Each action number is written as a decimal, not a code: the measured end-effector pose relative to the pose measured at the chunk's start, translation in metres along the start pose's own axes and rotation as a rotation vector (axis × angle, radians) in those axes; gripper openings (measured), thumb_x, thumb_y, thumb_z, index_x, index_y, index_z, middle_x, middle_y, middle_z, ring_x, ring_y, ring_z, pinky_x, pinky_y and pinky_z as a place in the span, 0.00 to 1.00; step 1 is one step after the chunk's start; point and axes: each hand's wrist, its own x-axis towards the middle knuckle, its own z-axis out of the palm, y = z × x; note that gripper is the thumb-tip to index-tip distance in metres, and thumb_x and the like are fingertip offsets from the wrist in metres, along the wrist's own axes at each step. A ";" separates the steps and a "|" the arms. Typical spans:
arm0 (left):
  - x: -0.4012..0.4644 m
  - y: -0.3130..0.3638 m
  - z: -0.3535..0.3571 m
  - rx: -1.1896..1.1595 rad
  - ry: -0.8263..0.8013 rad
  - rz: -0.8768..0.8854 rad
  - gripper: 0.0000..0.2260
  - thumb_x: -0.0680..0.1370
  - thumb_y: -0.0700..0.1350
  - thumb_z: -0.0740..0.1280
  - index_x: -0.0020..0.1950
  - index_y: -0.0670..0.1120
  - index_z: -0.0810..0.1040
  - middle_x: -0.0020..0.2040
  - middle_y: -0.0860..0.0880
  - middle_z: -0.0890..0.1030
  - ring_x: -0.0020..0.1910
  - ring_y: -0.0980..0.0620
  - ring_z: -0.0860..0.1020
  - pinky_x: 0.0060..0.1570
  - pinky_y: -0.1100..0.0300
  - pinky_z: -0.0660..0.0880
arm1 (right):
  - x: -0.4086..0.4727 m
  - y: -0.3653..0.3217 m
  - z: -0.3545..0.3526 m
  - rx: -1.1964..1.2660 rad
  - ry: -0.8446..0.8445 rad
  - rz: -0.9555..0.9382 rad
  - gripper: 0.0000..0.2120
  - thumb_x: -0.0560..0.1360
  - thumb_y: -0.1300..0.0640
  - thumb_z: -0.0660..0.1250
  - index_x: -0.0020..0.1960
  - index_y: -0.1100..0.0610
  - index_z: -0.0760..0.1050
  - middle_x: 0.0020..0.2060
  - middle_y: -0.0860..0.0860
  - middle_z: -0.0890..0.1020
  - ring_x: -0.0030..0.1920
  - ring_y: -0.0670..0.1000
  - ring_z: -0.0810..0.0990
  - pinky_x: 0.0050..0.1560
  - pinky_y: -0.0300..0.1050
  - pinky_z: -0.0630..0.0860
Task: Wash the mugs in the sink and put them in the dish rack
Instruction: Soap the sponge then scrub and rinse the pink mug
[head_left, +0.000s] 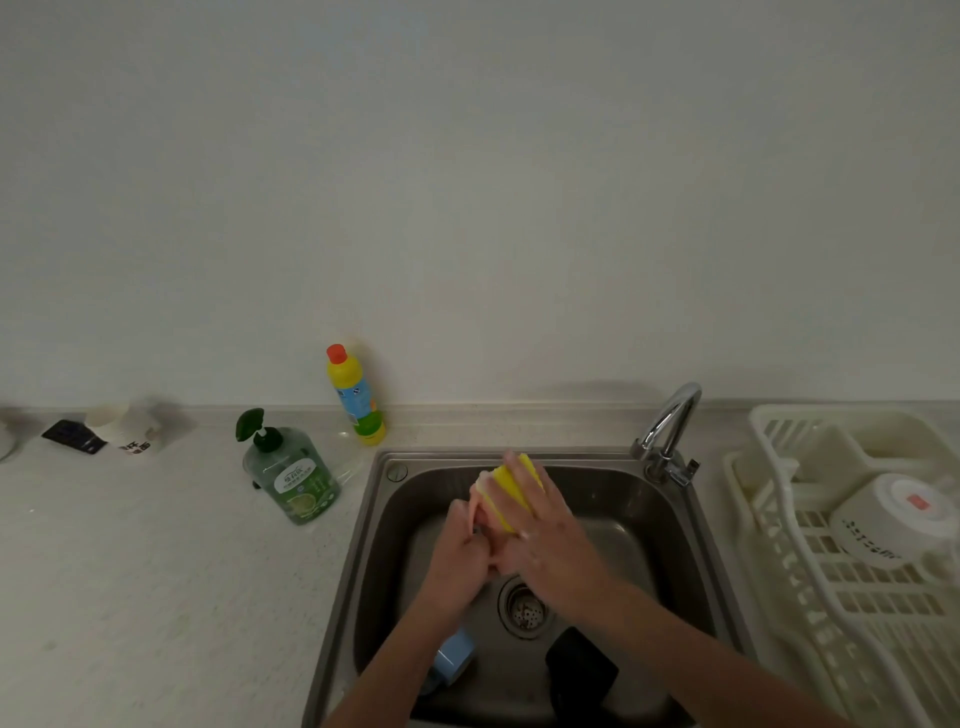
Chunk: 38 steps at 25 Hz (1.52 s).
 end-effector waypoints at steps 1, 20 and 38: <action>-0.002 0.000 -0.001 -0.005 -0.031 -0.012 0.07 0.79 0.33 0.55 0.53 0.41 0.69 0.49 0.40 0.77 0.47 0.46 0.79 0.50 0.42 0.81 | 0.006 0.005 -0.006 0.075 0.008 0.048 0.23 0.79 0.51 0.55 0.71 0.56 0.72 0.77 0.56 0.61 0.79 0.61 0.49 0.75 0.64 0.58; -0.004 0.007 0.005 -0.358 -0.080 -0.091 0.14 0.78 0.30 0.56 0.60 0.42 0.72 0.56 0.38 0.81 0.52 0.41 0.83 0.48 0.43 0.81 | -0.008 0.017 -0.033 0.848 -0.052 0.573 0.30 0.82 0.60 0.53 0.77 0.37 0.50 0.77 0.53 0.59 0.60 0.48 0.73 0.51 0.39 0.73; 0.003 -0.003 0.004 -0.072 -0.099 -0.022 0.10 0.79 0.32 0.56 0.57 0.41 0.70 0.51 0.39 0.79 0.48 0.42 0.81 0.43 0.49 0.83 | -0.010 -0.002 -0.003 -0.167 -0.122 -0.075 0.16 0.80 0.50 0.56 0.60 0.48 0.79 0.75 0.48 0.64 0.79 0.62 0.49 0.73 0.69 0.57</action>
